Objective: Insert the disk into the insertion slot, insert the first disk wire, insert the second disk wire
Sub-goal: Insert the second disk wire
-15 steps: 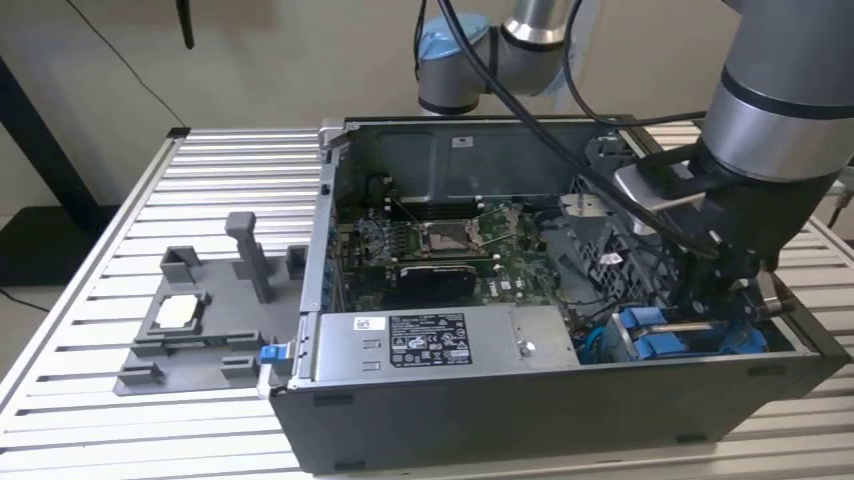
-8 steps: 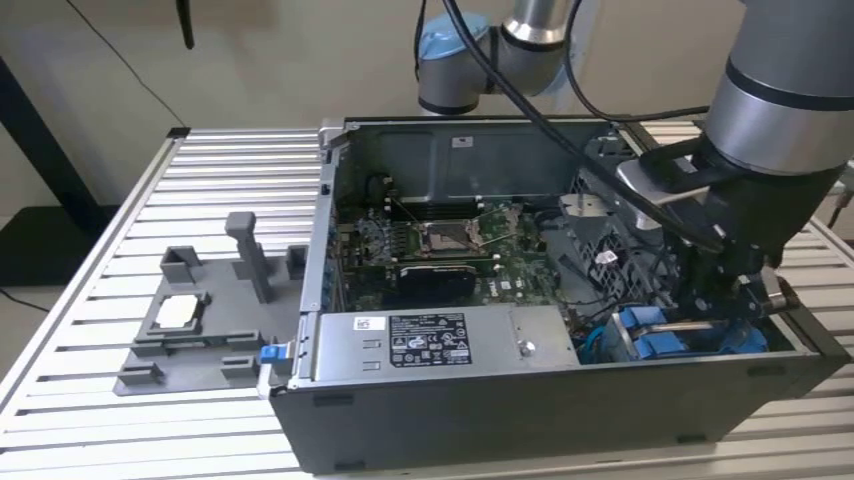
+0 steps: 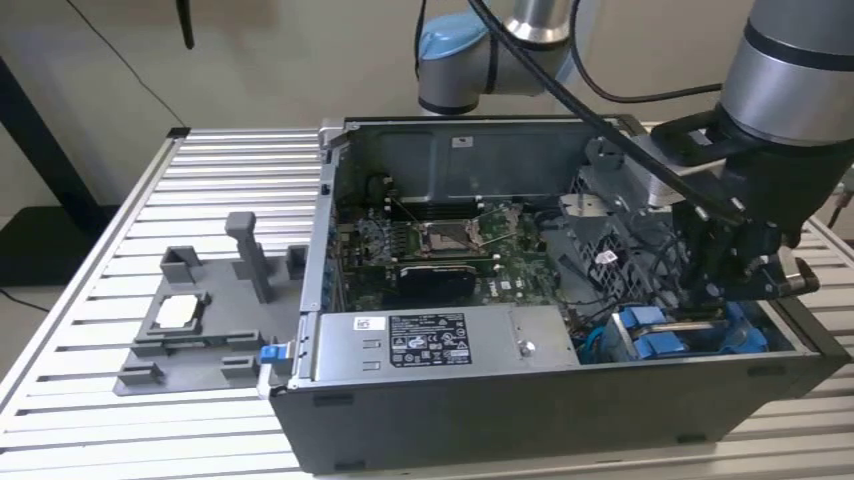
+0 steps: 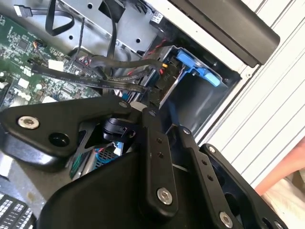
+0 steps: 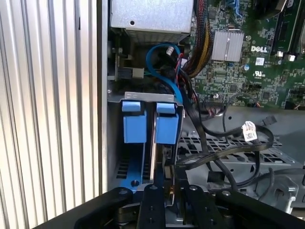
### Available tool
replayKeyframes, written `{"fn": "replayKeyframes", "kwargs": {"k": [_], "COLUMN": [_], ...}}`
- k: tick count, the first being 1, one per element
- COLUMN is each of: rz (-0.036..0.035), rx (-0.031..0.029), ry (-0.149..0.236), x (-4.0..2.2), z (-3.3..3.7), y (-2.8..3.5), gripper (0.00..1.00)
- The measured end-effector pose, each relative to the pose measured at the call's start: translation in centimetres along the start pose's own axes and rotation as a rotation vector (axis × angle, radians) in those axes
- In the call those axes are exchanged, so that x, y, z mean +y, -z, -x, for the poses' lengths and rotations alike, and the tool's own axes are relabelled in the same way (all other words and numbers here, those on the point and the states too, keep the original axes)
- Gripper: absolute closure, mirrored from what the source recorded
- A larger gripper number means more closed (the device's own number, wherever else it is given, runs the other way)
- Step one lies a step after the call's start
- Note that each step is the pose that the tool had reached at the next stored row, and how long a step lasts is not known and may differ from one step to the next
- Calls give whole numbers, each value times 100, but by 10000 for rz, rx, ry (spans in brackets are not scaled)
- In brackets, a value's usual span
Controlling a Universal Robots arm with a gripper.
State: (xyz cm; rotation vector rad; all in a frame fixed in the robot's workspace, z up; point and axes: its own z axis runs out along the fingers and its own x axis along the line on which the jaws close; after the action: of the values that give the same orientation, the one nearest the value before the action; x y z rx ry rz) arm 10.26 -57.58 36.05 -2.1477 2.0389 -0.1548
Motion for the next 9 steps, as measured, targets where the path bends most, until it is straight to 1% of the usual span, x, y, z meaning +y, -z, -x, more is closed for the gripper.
{"fn": "replayKeyframes", "kwargs": {"k": [6,8,9], "rz": [0,0,0], "rx": [1,-1,-1], "ry": [1,1,0], "x": [-34,-41,-42], "z": [8,9,9], "y": [166,201,205], "gripper": [76,76,76]}}
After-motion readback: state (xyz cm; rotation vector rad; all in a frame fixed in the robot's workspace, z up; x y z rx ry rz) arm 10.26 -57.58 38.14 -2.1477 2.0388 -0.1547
